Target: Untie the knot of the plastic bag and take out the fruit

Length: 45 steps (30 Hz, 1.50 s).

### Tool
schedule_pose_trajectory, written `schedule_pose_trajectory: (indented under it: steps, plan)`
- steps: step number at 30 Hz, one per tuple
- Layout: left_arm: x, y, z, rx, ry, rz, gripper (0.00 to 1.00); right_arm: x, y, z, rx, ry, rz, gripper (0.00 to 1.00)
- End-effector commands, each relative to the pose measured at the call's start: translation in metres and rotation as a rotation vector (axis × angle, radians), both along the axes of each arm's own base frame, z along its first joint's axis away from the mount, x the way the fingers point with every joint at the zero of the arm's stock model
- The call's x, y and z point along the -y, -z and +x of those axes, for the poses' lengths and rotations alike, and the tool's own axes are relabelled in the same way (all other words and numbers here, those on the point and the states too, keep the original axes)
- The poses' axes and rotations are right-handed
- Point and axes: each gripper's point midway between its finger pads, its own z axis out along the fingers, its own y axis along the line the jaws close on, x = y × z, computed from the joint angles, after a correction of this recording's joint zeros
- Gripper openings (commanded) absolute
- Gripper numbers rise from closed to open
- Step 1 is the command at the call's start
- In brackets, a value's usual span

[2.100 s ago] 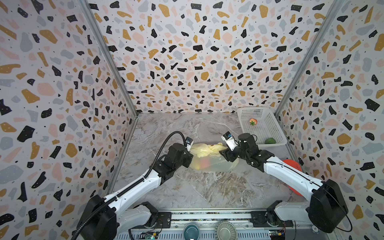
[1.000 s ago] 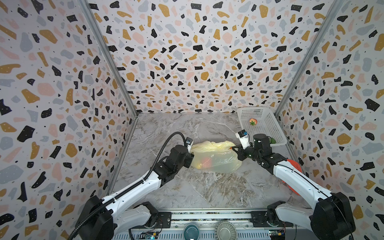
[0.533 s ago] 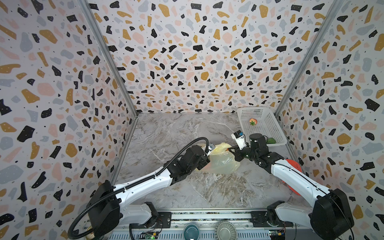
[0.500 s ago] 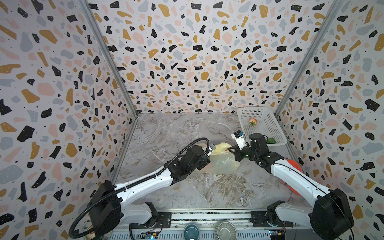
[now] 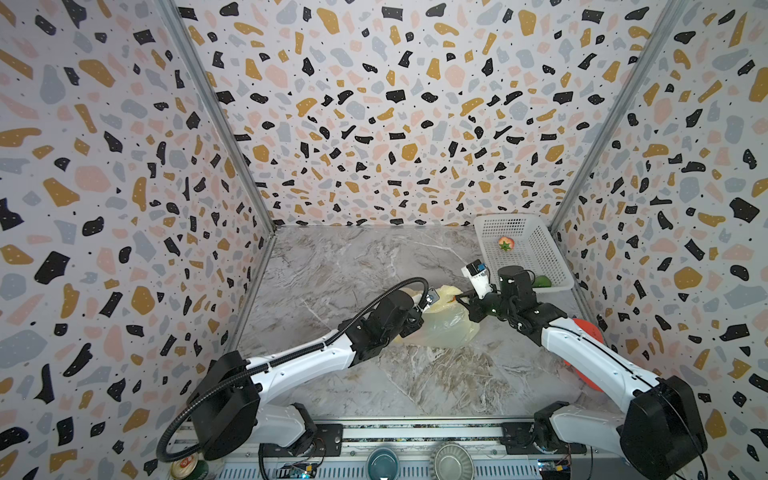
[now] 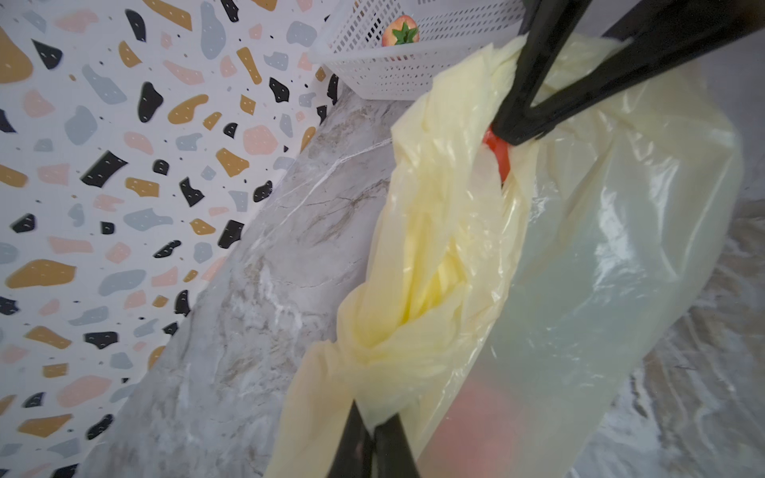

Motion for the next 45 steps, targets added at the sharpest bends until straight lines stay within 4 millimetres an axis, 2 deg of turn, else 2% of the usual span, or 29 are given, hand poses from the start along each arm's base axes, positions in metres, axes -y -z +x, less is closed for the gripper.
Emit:
schedule_pose_trajectory:
  steps: [1,5,10,17,23,24,28,32,35,38,40,45]
  plan:
    - [-0.002,-0.022,0.004,0.055,-0.026,-0.045,0.00,0.000,-0.018,0.004,0.040,0.007,0.011,0.03]
    - [-0.018,-0.030,-0.001,0.065,-0.065,-0.059,0.00,0.010,-0.021,0.008,0.034,0.039,0.035,0.04]
    - [-0.045,-0.041,0.000,0.049,-0.139,-0.157,0.00,0.023,-0.021,0.010,0.020,0.076,0.062,0.04]
    - [-0.074,-0.045,0.005,-0.001,-0.227,-0.319,0.00,0.035,-0.015,0.009,-0.023,0.143,0.109,0.05]
    - [-0.080,-0.042,0.002,-0.043,-0.234,-0.396,0.00,0.049,-0.007,0.007,-0.069,0.194,0.145,0.07]
    - [-0.078,-0.041,0.000,-0.050,-0.220,-0.400,0.00,0.048,-0.006,0.005,-0.074,0.187,0.144,0.14]
    - [-0.070,-0.044,-0.004,-0.062,-0.164,-0.399,0.00,0.041,-0.016,-0.003,-0.033,0.124,0.128,0.58]
    - [-0.065,-0.055,-0.005,-0.046,-0.134,-0.409,0.00,0.030,-0.040,-0.010,0.094,0.090,0.059,0.80]
    - [-0.064,-0.063,-0.006,-0.033,-0.122,-0.416,0.00,0.017,-0.057,-0.014,0.180,0.062,0.009,0.82]
    - [-0.064,-0.067,-0.007,-0.026,-0.115,-0.421,0.00,0.003,-0.064,-0.013,0.230,0.053,-0.035,0.83]
    - [-0.065,-0.069,-0.008,-0.021,-0.112,-0.424,0.00,-0.001,-0.068,-0.005,0.254,0.072,-0.046,0.83]
    - [-0.070,-0.066,-0.011,-0.019,-0.123,-0.426,0.00,-0.001,-0.094,0.018,0.333,0.153,-0.009,0.83]
